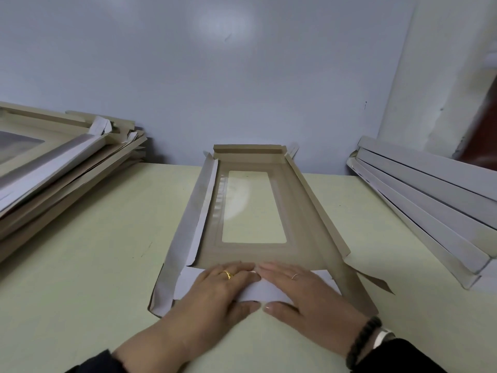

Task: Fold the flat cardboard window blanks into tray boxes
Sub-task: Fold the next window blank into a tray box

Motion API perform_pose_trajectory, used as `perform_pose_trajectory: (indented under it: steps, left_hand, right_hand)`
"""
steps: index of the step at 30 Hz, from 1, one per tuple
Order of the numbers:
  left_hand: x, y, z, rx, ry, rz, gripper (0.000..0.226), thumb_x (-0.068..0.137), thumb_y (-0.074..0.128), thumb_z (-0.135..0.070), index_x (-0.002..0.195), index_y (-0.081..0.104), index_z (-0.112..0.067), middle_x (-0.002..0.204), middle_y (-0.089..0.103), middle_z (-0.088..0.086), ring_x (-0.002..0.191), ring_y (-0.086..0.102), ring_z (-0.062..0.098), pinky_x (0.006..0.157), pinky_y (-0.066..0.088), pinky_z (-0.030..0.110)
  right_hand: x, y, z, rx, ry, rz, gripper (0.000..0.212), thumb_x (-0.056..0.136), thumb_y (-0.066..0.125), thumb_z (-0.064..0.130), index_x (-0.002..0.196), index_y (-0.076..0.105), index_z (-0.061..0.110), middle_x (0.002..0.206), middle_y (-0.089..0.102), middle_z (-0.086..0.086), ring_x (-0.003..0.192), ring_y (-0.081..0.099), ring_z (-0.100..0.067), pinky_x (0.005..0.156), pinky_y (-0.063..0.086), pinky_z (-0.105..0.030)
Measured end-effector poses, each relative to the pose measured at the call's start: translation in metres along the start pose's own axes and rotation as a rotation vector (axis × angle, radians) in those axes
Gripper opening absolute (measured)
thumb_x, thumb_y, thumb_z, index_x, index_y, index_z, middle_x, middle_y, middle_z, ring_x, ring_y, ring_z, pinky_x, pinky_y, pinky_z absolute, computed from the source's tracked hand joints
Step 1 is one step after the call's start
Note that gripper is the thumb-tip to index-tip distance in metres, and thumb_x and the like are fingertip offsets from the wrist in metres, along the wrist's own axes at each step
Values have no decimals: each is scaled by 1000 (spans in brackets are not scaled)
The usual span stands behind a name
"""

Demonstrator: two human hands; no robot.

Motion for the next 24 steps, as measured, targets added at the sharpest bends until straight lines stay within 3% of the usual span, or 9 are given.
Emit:
perform_pose_trajectory:
  steps: [2, 6, 10, 15, 18, 19, 21, 22, 24]
  left_hand:
    - [-3, -4, 10, -27, -43, 2, 49, 92, 42, -51, 139, 31, -40, 145, 17, -28, 136, 10, -7, 108, 7, 10]
    - [-8, -9, 21, -85, -86, 23, 50, 89, 52, -47, 136, 36, -42, 136, 15, -34, 132, 14, -11, 105, 8, 4]
    - [-14, -18, 35, -201, -180, 23, 48, 87, 59, -39, 132, 42, -40, 134, 25, -34, 120, 23, -18, 85, 11, -12]
    - [-20, -25, 45, -193, -164, -25, 37, 87, 57, -42, 123, 51, -42, 128, 34, -33, 114, 31, -22, 87, 20, -7]
    - [-19, -35, 41, -263, -189, -83, 24, 86, 52, -43, 106, 65, -36, 115, 48, -23, 103, 44, -17, 87, 33, 1]
    - [-18, -38, 39, -246, -178, -109, 30, 85, 46, -47, 99, 68, -32, 108, 51, -19, 99, 48, -11, 85, 37, 7]
    - [-15, -40, 35, -104, -167, -146, 47, 86, 30, -53, 95, 66, -25, 97, 50, -11, 89, 49, 0, 81, 42, 19]
    - [-14, -41, 33, 21, -158, -171, 46, 91, 26, -49, 98, 64, -23, 94, 49, -10, 86, 48, 5, 79, 41, 21]
    - [-10, -43, 25, 223, -127, -208, 24, 98, 40, -24, 105, 62, -25, 87, 54, -8, 82, 52, 11, 76, 40, 21]
  right_hand:
    - [-4, -3, -8, 15, 9, 11, 57, 94, 43, 45, 144, 20, 32, 149, 12, 24, 133, 4, 14, 109, 1, -9]
    - [-13, -15, -23, 109, 57, -36, 54, 89, 56, 38, 138, 34, 31, 137, 21, 30, 129, 14, 16, 102, 4, 1]
    - [-22, -25, -34, 165, 103, -92, 49, 85, 64, 31, 131, 47, 29, 131, 33, 30, 122, 25, 20, 97, 10, 5]
    - [-24, -30, -39, 212, 144, -197, 31, 82, 68, 24, 113, 64, 28, 121, 51, 24, 112, 40, 17, 92, 22, 3]
    - [-25, -33, -40, 338, 200, -264, 10, 84, 65, 21, 90, 73, 25, 98, 59, 14, 96, 53, 5, 81, 37, -7]
    - [-25, -34, -40, 331, 200, -277, 10, 85, 64, 22, 82, 73, 23, 90, 58, 10, 86, 53, 2, 75, 38, -10]
    - [-23, -36, -39, 297, 209, -304, 21, 87, 62, 21, 66, 65, 25, 78, 53, 7, 73, 49, -1, 65, 35, -11]
    - [-22, -38, -38, 280, 220, -322, 26, 87, 62, 20, 62, 59, 27, 73, 52, 6, 71, 48, -1, 64, 34, -11]
    - [-18, -40, -38, 248, 226, -363, 27, 87, 62, 18, 61, 57, 24, 68, 52, 7, 69, 49, -4, 65, 34, -12]
Point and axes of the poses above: each hand's wrist, its own x-axis towards the middle knuckle, its own y-axis out of the palm, z = x × y, the point moved 5 cm from there along x, towards the middle knuckle
